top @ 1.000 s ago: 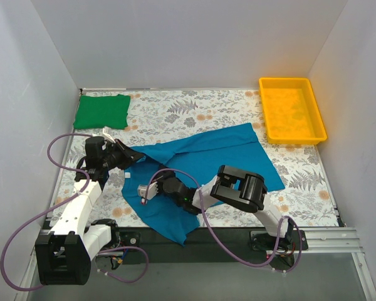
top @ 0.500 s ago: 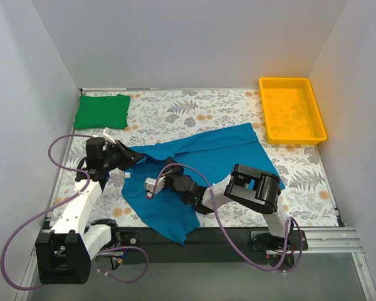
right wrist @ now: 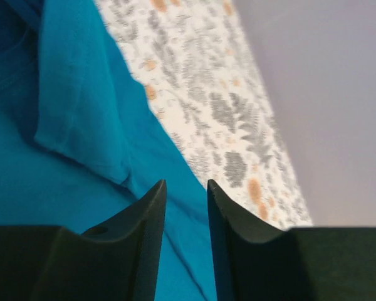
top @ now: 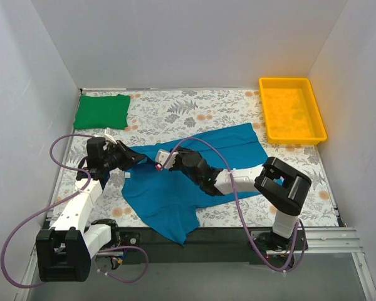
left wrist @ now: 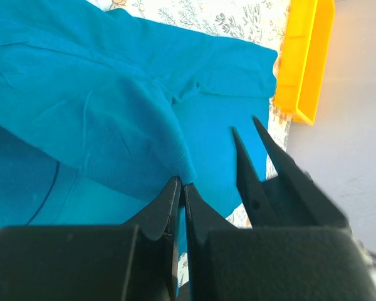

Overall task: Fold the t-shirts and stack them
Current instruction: Fold the tshirt

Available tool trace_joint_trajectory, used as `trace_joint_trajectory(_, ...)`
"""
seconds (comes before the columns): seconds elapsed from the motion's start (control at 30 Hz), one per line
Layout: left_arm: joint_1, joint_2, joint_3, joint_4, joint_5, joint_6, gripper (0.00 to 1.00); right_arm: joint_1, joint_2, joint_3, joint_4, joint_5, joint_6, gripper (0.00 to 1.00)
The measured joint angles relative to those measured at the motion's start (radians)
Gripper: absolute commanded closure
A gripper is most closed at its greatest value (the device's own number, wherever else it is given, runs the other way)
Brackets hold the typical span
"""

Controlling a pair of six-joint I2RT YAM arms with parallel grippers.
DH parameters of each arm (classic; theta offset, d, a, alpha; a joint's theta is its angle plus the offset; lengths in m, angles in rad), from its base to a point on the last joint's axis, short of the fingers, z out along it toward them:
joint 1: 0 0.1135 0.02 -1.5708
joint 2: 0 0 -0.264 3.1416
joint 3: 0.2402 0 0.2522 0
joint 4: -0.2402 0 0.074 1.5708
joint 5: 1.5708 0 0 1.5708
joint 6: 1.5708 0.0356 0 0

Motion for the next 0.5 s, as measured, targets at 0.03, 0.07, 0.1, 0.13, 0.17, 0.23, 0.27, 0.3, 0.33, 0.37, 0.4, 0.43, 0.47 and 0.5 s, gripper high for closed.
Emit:
trace_joint_trajectory(0.03, 0.0, 0.001, 0.0, 0.004, 0.003, 0.0, 1.0, -0.022, 0.0, 0.023, -0.058, -0.05, 0.044, 0.56)
trace_joint_trajectory(0.07, 0.0, 0.003, 0.0, 0.006, 0.005, 0.0, 1.0, -0.04, 0.0, 0.043, -0.12, -0.113, 0.078, 0.53)
trace_joint_trajectory(0.1, 0.0, 0.005, 0.0, 0.007, 0.008, 0.0, 1.0, -0.059, 0.0, 0.061, -0.177, -0.167, 0.109, 0.46)
trace_joint_trajectory(0.13, 0.0, 0.006, 0.0, 0.008, 0.01, 0.0, 1.0, -0.074, 0.0, 0.076, -0.231, -0.229, 0.134, 0.44)
trace_joint_trajectory(0.17, 0.0, 0.008, 0.0, 0.008, 0.012, 0.0, 1.0, -0.082, 0.002, 0.088, -0.277, -0.285, 0.154, 0.41)
trace_joint_trajectory(0.23, 0.0, 0.011, 0.0, 0.01, 0.015, -0.001, 1.0, -0.082, 0.013, 0.116, -0.357, -0.382, 0.194, 0.37)
trace_joint_trajectory(0.27, 0.0, 0.012, 0.0, 0.011, 0.016, -0.001, 1.0, -0.078, 0.024, 0.131, -0.383, -0.415, 0.215, 0.36)
trace_joint_trajectory(0.3, 0.0, 0.012, 0.0, 0.011, 0.016, -0.001, 1.0, -0.074, 0.04, 0.148, -0.406, -0.443, 0.238, 0.36)
trace_joint_trajectory(0.33, 0.0, 0.012, 0.0, 0.011, 0.018, -0.002, 1.0, -0.07, 0.058, 0.167, -0.427, -0.464, 0.261, 0.35)
trace_joint_trajectory(0.37, 0.0, 0.012, 0.0, 0.011, 0.018, -0.002, 1.0, -0.065, 0.078, 0.189, -0.446, -0.476, 0.284, 0.35)
trace_joint_trajectory(0.4, 0.0, 0.012, 0.0, 0.011, 0.019, -0.002, 1.0, -0.061, 0.098, 0.212, -0.463, -0.486, 0.307, 0.34)
trace_joint_trajectory(0.43, 0.0, 0.012, 0.0, 0.011, 0.019, -0.002, 1.0, -0.059, 0.115, 0.232, -0.478, -0.489, 0.33, 0.31)
trace_joint_trajectory(0.47, 0.0, 0.012, 0.0, 0.012, 0.019, -0.002, 1.0, -0.059, 0.13, 0.251, -0.489, -0.491, 0.348, 0.31)
trace_joint_trajectory(0.5, 0.0, 0.012, 0.0, 0.012, 0.019, -0.003, 1.0, -0.059, 0.146, 0.271, -0.495, -0.489, 0.371, 0.31)
